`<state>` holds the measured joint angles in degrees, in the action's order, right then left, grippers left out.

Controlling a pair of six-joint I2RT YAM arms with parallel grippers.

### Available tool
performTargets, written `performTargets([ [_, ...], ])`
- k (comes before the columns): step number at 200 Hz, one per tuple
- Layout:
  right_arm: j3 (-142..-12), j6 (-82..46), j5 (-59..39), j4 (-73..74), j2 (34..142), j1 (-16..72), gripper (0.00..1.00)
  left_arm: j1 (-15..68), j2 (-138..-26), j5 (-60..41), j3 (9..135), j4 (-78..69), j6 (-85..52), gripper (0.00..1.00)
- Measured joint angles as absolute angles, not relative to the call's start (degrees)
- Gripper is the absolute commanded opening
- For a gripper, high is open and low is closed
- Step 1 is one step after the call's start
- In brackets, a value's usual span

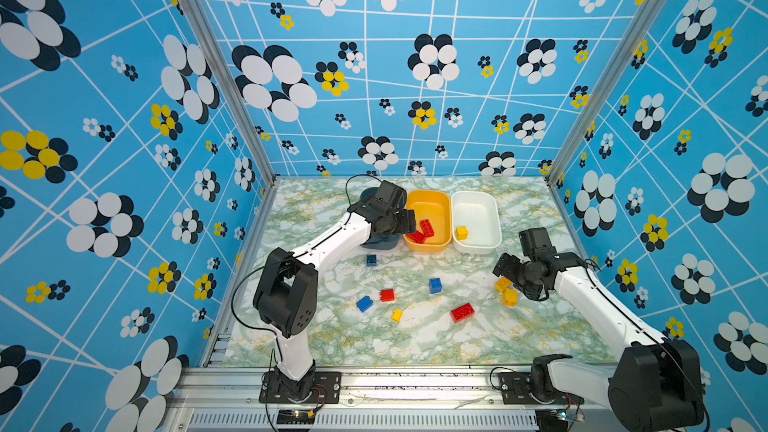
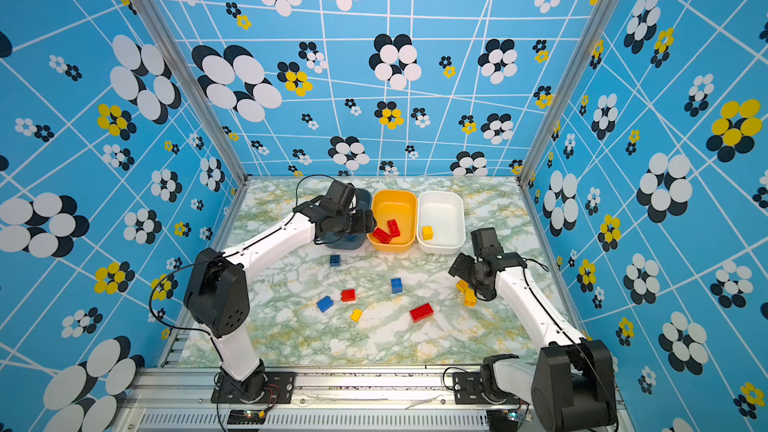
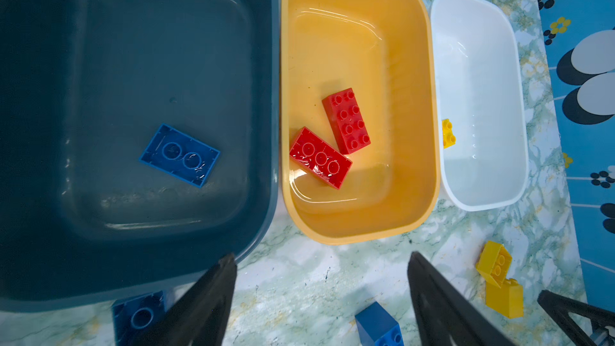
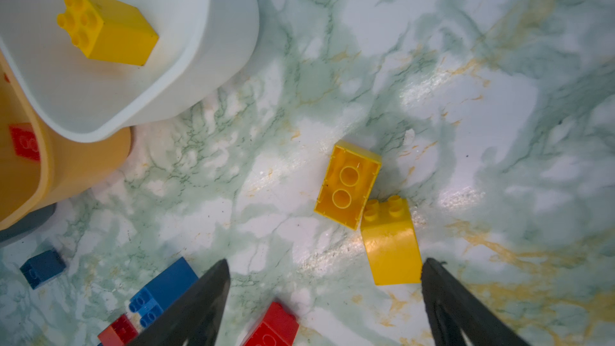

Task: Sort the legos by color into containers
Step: 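Open the left gripper over the yellow bin while the right lowers onto a yellow brick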

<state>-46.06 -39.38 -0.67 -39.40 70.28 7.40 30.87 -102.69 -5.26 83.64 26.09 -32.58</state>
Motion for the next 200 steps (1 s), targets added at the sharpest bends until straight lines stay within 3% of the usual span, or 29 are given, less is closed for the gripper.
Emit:
performTargets([
  [84, -46.1, -38.2, 0.1, -36.1, 80.8, 7.4, 0.84, 28.2, -95.4, -7.2, 75.8, 23.5, -32.6, 0.87],
  [200, -46.7, -37.9, 2.6, -32.8, 86.8, 7.4, 0.72, 25.3, -89.7, -8.3, 69.1, 22.2, -33.5, 0.88],
])
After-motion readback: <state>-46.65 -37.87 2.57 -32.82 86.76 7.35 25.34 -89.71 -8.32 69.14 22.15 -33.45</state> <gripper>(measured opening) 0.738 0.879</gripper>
